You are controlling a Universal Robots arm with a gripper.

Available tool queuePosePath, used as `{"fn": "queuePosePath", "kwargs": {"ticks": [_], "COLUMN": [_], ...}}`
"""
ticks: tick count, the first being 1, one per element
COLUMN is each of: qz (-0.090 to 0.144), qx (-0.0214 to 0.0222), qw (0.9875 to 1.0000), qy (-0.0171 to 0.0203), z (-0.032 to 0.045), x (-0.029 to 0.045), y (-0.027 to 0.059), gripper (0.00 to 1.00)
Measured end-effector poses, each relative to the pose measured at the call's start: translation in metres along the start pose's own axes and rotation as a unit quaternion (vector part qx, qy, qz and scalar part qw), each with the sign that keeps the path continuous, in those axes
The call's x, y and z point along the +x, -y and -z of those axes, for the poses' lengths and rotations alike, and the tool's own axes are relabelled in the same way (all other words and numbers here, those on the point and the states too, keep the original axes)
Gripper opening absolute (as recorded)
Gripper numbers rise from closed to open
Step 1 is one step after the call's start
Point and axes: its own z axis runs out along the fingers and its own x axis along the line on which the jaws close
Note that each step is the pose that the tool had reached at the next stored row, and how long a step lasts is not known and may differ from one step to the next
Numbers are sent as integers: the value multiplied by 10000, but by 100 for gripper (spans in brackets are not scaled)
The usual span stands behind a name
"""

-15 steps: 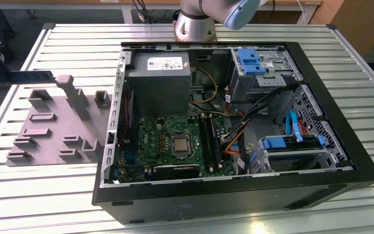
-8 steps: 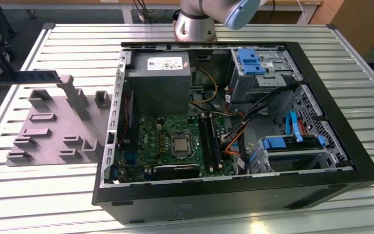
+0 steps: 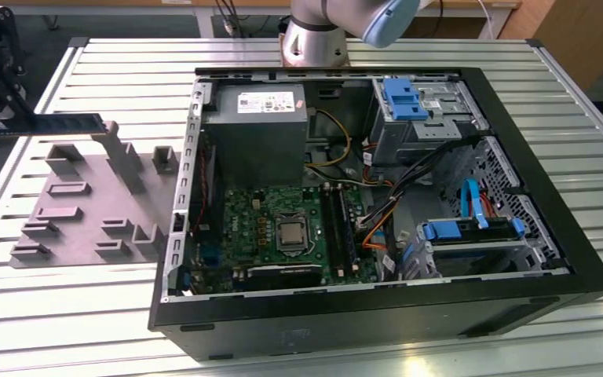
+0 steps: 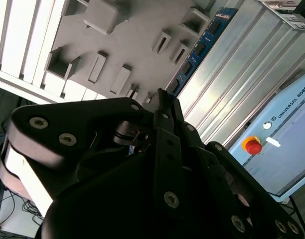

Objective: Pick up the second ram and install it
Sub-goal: 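Pick up the second ram and move it above second insertion slot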

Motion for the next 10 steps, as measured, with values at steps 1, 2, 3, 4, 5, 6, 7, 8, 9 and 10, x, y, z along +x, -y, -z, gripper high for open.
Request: {"fn": "queuePosePath", "kwargs": {"ticks": [1, 2, 3, 4, 5, 6, 7, 8, 9, 10], "qz": [0, 0, 0, 0, 0, 0, 0, 0, 0, 0], "qx": [0, 0, 0, 0, 0, 0, 0, 0, 0, 0], "qw": [10000, 10000, 10000, 10000, 10000, 10000, 10000, 10000, 10000, 10000], "qy": [0, 0, 0, 0, 0, 0, 0, 0, 0, 0], "z": [0, 0, -1, 0, 0, 0, -1, 0, 0, 0], "x": [0, -1, -1, -1, -2, -2, -2, -3, -3, -3], "y": [12, 23, 36, 48, 60, 73, 85, 99, 111, 123], "gripper": [14, 14, 14, 14, 14, 14, 14, 14, 14, 14]}}
